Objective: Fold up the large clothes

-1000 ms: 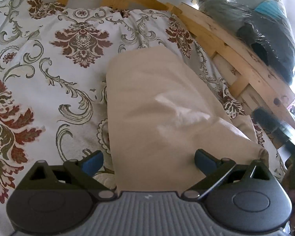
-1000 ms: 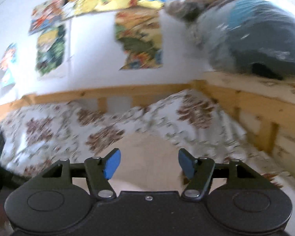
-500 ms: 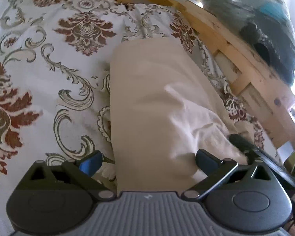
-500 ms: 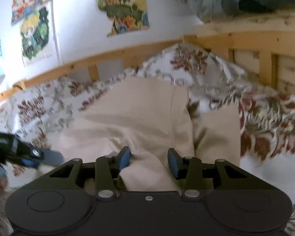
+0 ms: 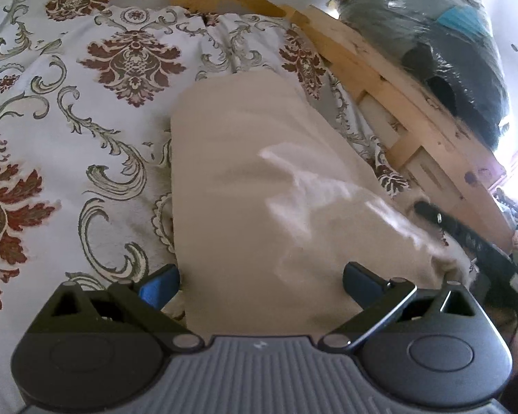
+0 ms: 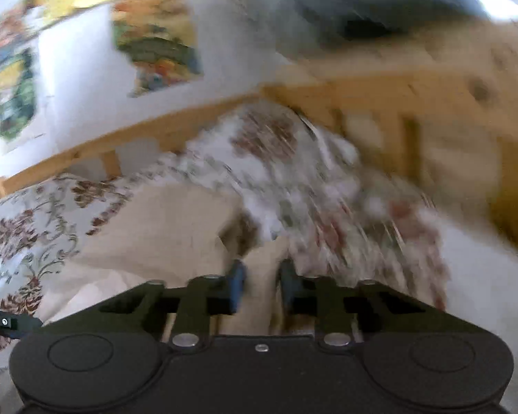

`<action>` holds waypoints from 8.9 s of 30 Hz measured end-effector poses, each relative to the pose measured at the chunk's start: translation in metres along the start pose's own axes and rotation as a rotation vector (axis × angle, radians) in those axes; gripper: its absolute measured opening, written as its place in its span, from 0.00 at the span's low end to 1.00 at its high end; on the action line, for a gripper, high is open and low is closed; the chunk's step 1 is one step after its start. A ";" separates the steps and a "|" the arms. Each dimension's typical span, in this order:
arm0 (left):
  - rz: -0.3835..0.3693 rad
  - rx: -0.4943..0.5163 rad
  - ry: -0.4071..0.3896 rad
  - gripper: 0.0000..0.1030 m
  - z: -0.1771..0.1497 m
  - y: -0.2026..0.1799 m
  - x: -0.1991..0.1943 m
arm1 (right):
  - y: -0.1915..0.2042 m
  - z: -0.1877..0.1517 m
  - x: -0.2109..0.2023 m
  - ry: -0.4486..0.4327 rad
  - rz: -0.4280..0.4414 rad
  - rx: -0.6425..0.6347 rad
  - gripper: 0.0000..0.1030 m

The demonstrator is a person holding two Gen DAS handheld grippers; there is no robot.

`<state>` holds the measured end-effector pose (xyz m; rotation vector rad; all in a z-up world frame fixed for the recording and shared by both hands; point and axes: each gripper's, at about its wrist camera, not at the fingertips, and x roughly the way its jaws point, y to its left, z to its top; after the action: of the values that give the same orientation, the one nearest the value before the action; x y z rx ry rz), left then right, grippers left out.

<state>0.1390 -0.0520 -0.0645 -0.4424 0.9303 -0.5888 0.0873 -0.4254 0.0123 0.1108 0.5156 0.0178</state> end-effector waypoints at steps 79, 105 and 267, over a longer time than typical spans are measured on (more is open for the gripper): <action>-0.009 -0.067 0.057 1.00 0.001 0.021 0.006 | -0.012 -0.059 0.050 0.084 0.070 0.210 0.97; -0.021 -0.114 0.035 1.00 0.001 0.029 0.006 | -0.011 -0.067 0.042 0.041 0.084 0.213 0.99; 0.707 0.098 -0.344 0.99 -0.072 -0.016 -0.174 | 0.186 -0.035 -0.088 -0.021 0.164 -0.213 0.99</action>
<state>-0.0061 0.0409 0.0134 -0.0983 0.6607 0.0889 -0.0049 -0.2414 0.0457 -0.0553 0.4793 0.2314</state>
